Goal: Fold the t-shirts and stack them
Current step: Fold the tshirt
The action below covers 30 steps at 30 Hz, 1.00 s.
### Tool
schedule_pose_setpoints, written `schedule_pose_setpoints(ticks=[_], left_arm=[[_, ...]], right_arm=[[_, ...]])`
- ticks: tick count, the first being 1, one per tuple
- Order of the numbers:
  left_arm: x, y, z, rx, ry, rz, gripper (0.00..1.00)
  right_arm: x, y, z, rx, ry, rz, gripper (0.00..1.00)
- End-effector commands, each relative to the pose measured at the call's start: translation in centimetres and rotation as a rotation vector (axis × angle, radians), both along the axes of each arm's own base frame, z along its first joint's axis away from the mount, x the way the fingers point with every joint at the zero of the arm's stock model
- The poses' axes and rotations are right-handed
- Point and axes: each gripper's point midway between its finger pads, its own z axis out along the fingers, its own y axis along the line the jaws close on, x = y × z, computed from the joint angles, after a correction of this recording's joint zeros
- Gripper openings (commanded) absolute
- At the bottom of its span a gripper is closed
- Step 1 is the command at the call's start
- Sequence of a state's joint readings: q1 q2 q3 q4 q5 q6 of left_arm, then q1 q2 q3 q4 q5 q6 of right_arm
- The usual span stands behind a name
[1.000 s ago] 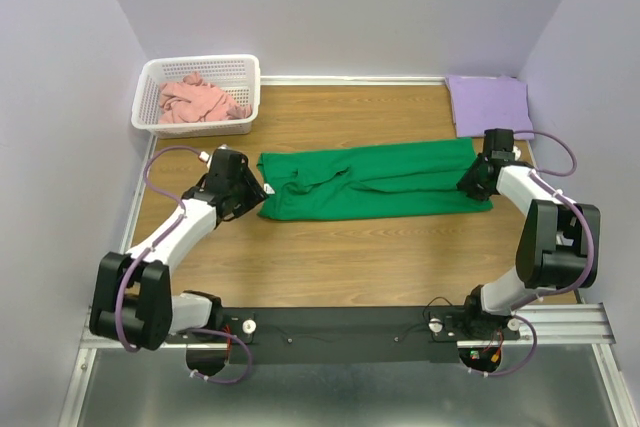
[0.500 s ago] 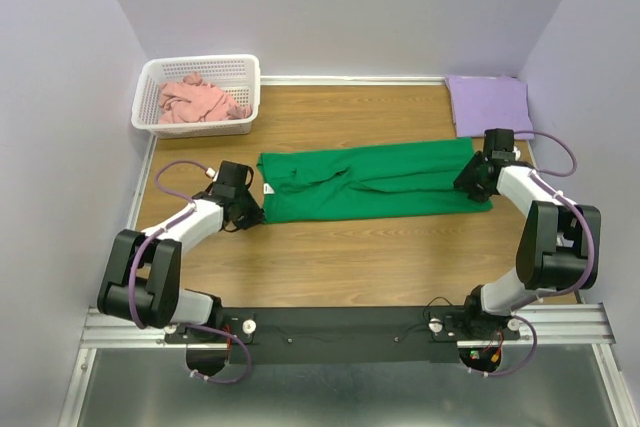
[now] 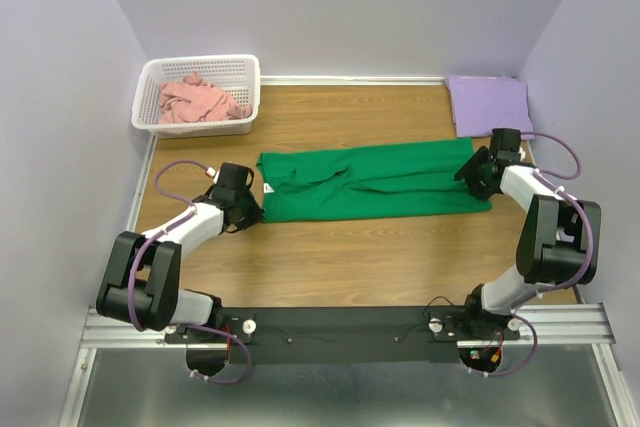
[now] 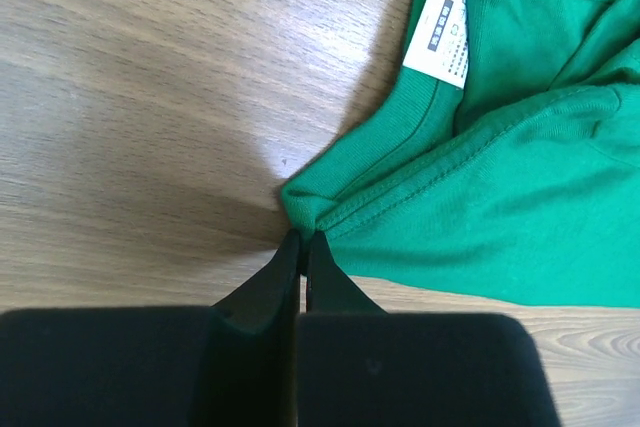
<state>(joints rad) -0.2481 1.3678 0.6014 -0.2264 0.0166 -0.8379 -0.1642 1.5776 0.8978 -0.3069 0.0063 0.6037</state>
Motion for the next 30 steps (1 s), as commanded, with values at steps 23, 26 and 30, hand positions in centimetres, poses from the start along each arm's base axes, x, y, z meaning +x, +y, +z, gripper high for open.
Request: schedule_pose_setpoints(ticks=[23, 26, 30], left_arm=[[-1.9, 2.1, -1.0, 0.111, 0.042, -0.001, 0.02], [-1.9, 2.1, -0.8, 0.11, 0.036, 0.0, 0.02], [-1.8, 2.1, -0.4, 0.109, 0.027, 0.001, 0.02]], right_arm=[[9.7, -1.6, 2.4, 0.085, -0.16, -0.041, 0.63], [8.8, -2.5, 3.2, 0.042, -0.163, -0.043, 0.63], [4.9, -4.5, 3.8, -0.051, -0.1, -0.102, 0.63]])
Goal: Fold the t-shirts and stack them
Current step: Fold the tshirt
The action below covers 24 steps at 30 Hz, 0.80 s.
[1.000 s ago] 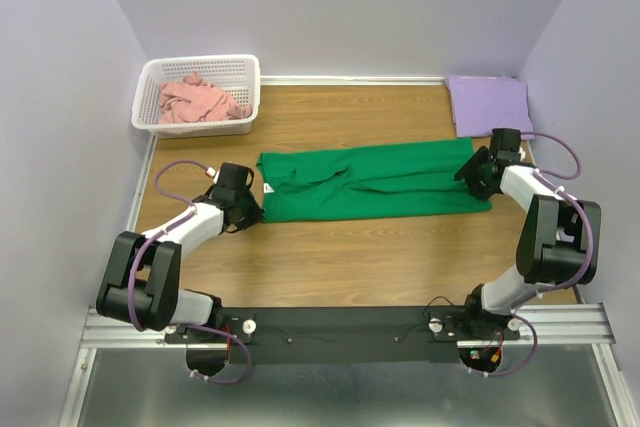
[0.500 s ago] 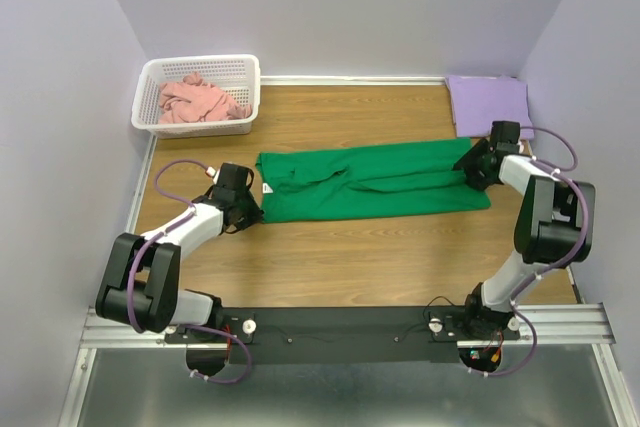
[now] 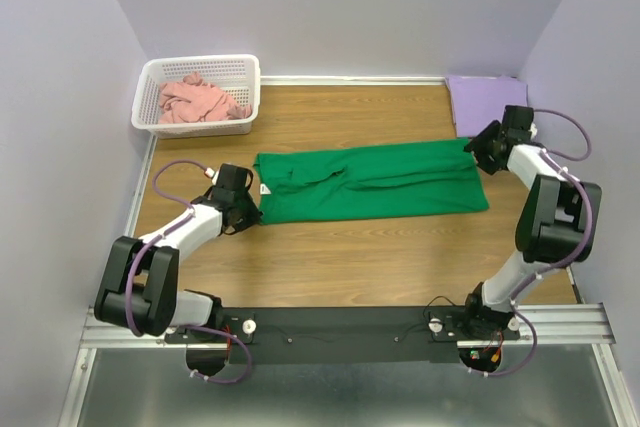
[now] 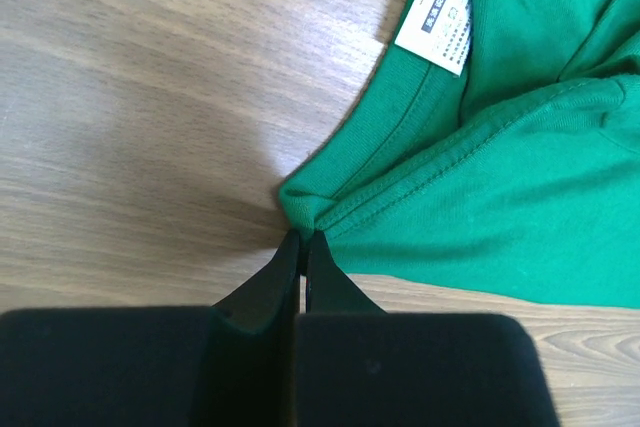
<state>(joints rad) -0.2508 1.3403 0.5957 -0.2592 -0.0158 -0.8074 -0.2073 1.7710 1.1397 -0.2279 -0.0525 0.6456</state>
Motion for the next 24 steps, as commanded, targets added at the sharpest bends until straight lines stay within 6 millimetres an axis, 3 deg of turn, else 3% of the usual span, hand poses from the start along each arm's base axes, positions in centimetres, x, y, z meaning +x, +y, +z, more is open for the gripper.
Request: schedule_pose_setpoints(ticks=[1, 3, 9, 12, 17, 24], left_arm=[[-1.1, 1.3, -0.3, 0.064, 0.022, 0.014, 0.02], [-1.0, 1.4, -0.1, 0.066, 0.013, 0.016, 0.02], [-0.9, 1.3, 0.5, 0.061, 0.0, 0.014, 0.02], [-0.8, 1.3, 0.9, 0.058, -0.013, 0.013, 0.02], [-0.8, 1.4, 0.9, 0.07, -0.014, 0.006, 0.02], [-1.0, 1.5, 0.6, 0.077, 0.0, 0.004, 0.02]], right_arm=[[-4.9, -2.9, 1.0, -0.114, 0.093, -0.091, 0.63], [-8.3, -3.9, 0.4, -0.136, 0.174, -0.128, 0.63], [-14.3, -5.1, -1.2, -0.104, 0.273, -0.188, 0.63], [-14.9, -4.3, -1.8, -0.051, 0.274, -0.178, 0.63], [-14.2, -2.0, -3.0, 0.071, 0.249, -0.128, 0.6], [-14.2, -1.0, -4.3, 0.117, 0.23, -0.108, 0.57]])
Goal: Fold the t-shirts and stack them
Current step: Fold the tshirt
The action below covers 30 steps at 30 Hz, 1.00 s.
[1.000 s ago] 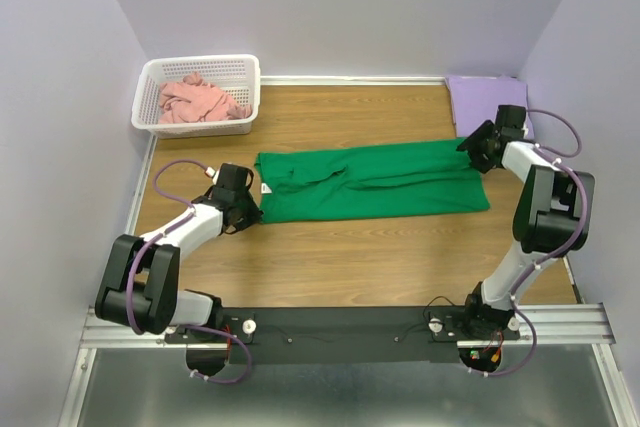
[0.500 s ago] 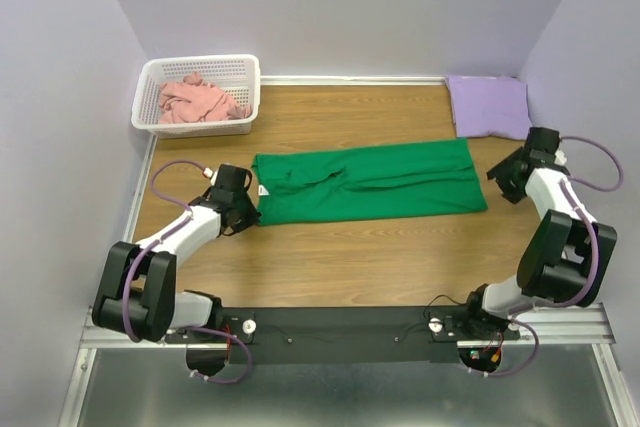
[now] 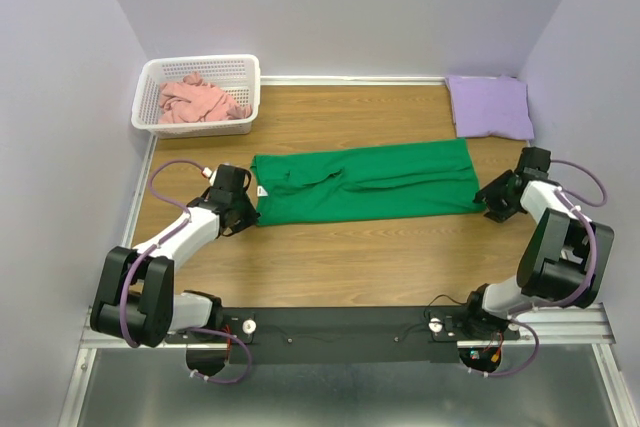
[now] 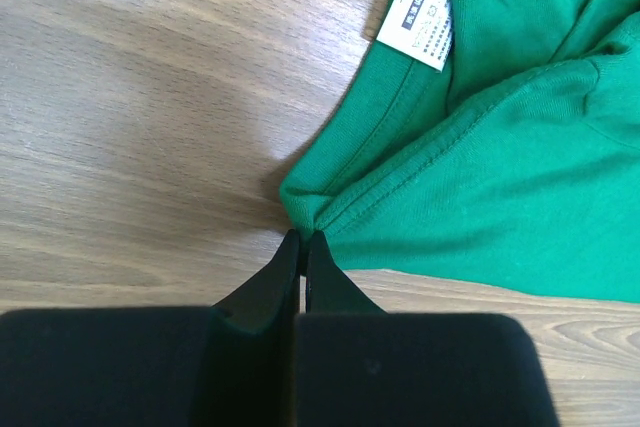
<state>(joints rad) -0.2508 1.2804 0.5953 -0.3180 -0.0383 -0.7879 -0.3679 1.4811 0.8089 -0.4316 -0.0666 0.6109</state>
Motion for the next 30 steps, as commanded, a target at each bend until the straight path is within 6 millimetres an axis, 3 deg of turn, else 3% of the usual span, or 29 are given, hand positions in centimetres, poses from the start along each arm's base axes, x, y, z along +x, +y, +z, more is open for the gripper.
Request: schedule_pose_setpoints(ticks=[1, 9, 12, 15, 16, 19, 26, 30], left_arm=[[-0.2, 0.9, -0.3, 0.048, 0.008, 0.009, 0.02], [-0.3, 1.0, -0.6, 0.051, 0.024, 0.017, 0.01], [-0.5, 1.5, -0.8, 0.066, 0.041, 0.036, 0.0], [-0.8, 2.0, -0.9, 0.077, 0.054, 0.055, 0.0], [-0.8, 2.1, -0.9, 0.08, 0.055, 0.059, 0.0], [-1.3, 2.8, -1.1, 0.091, 0.084, 0.074, 0.0], [-2.5, 3.4, -0.7, 0.092, 0.131, 0.112, 0.0], [-2.7, 3.0, -1.2, 0.076, 0.151, 0.102, 0.0]], right_arm=[[-0.1, 1.0, -1.3, 0.056, -0.005, 0.007, 0.56], [-0.8, 0.0, -2.8, 0.005, 0.035, -0.008, 0.55], [-0.9, -0.8, -3.2, -0.034, 0.049, -0.027, 0.49], [-1.1, -1.6, -3.7, -0.066, 0.071, -0.044, 0.29], [-1.2, -1.6, -3.9, -0.064, 0.078, -0.047, 0.14], [-2.2, -1.8, -3.7, -0.066, 0.09, -0.082, 0.02], [-5.8, -3.1, -2.4, -0.071, 0.148, -0.201, 0.01], [-7.0, -2.4, -3.3, -0.016, 0.168, -0.229, 0.01]])
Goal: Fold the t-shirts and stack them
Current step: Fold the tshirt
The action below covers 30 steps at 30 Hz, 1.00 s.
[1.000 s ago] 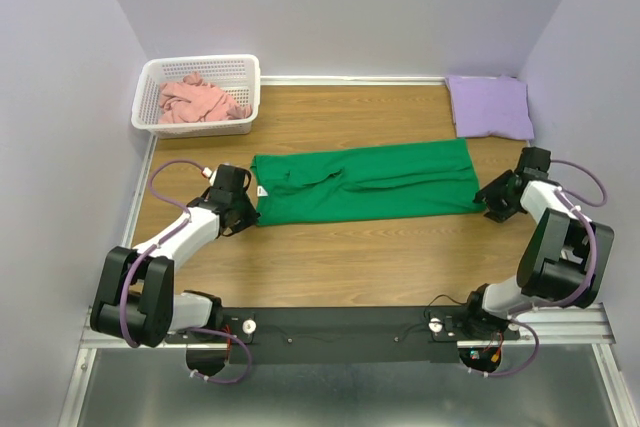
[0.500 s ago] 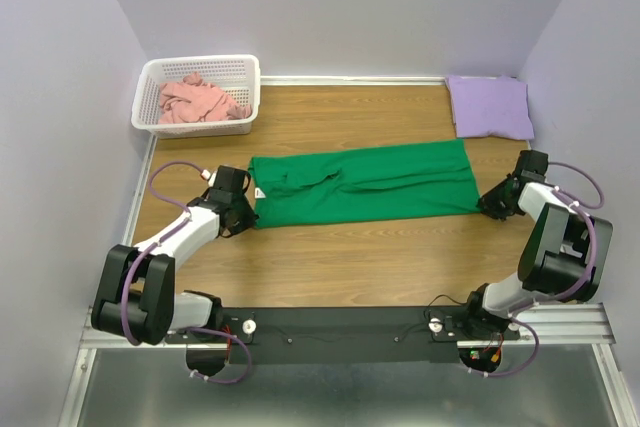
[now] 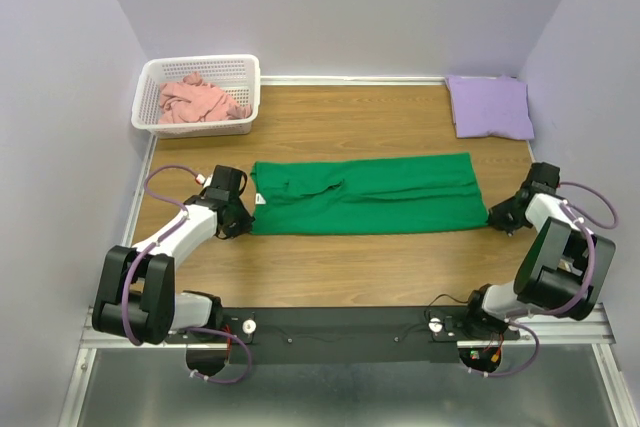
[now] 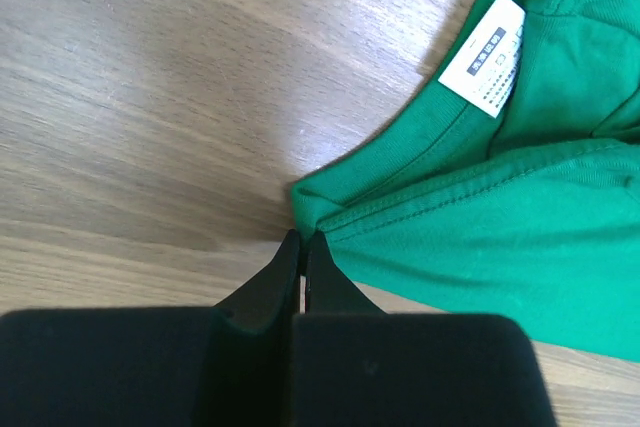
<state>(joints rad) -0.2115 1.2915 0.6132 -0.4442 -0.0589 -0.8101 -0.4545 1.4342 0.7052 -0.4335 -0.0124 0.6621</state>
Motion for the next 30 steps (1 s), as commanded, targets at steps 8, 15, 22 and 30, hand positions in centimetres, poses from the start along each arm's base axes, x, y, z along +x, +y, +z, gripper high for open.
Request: schedule_pose_setpoints(ticks=[8, 15, 22, 30], left_arm=[[-0.3, 0.4, 0.7, 0.002, 0.005, 0.009, 0.32], [1.2, 1.1, 5.7, 0.031, -0.131, 0.018, 0.65], [3.6, -0.4, 11.4, 0.025, -0.277, -0.026, 0.53], [3.8, -5.9, 6.6, -0.024, -0.218, -0.158, 0.47]], right_arm=[[-1.0, 0.2, 1.2, 0.011, -0.017, -0.012, 0.6], [5.2, 4.2, 10.1, -0.127, -0.273, 0.244, 0.75], [10.8, 21.6, 13.2, -0.227, -0.381, 1.03, 0.75], [12.4, 37.3, 14.1, -0.303, -0.527, 1.593, 0.75]])
